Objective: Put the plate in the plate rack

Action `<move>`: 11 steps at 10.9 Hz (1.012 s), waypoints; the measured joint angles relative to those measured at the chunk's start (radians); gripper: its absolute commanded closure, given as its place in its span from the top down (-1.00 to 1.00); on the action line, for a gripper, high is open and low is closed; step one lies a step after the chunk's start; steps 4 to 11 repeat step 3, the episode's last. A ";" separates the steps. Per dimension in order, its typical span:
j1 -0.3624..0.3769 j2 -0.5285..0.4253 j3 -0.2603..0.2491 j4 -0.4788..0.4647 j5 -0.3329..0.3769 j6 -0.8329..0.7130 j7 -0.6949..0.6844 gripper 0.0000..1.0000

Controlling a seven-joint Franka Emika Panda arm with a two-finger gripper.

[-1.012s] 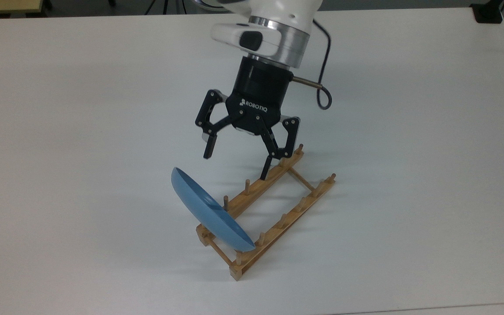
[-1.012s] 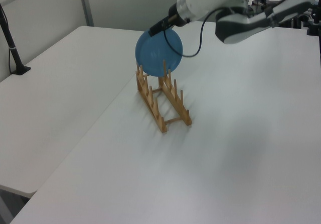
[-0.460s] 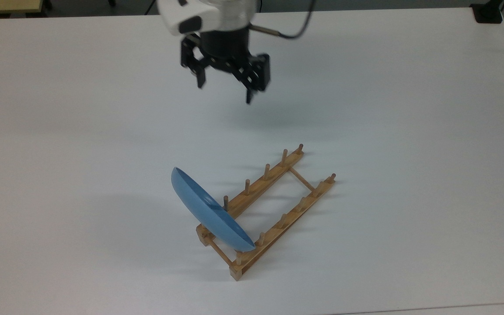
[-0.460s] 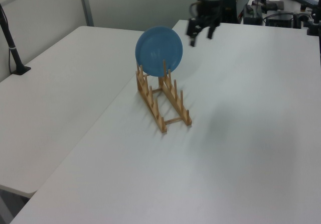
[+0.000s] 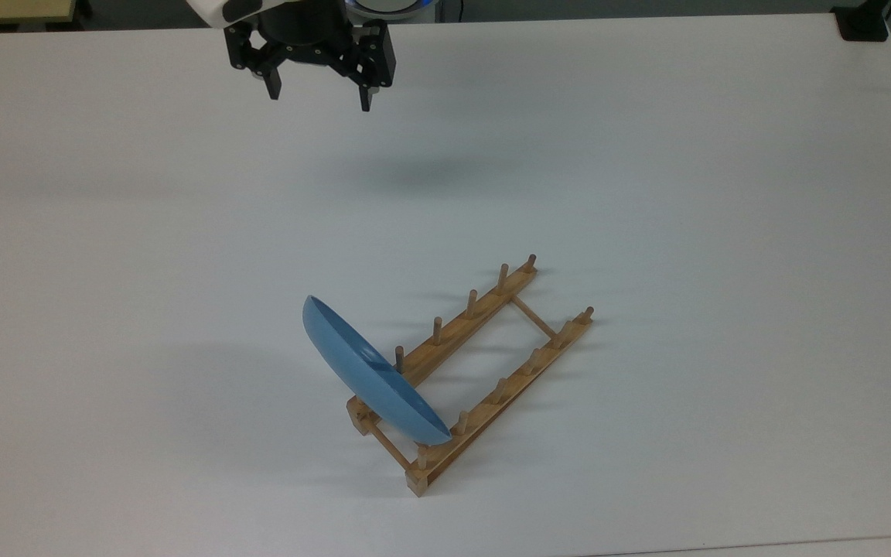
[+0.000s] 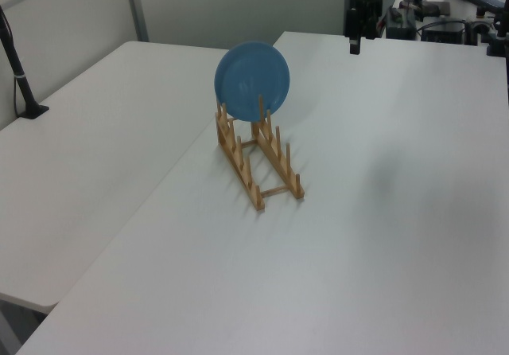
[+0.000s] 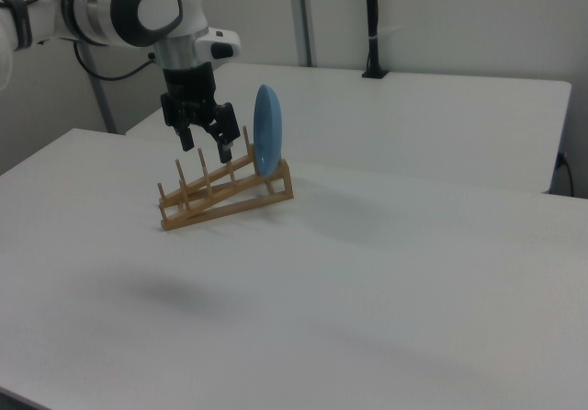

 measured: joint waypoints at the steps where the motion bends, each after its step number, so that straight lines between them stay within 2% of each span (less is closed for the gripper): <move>1: -0.007 -0.001 0.000 0.000 0.000 0.000 0.000 1.00; 11: -0.020 -0.010 0.000 0.001 0.000 0.000 0.000 1.00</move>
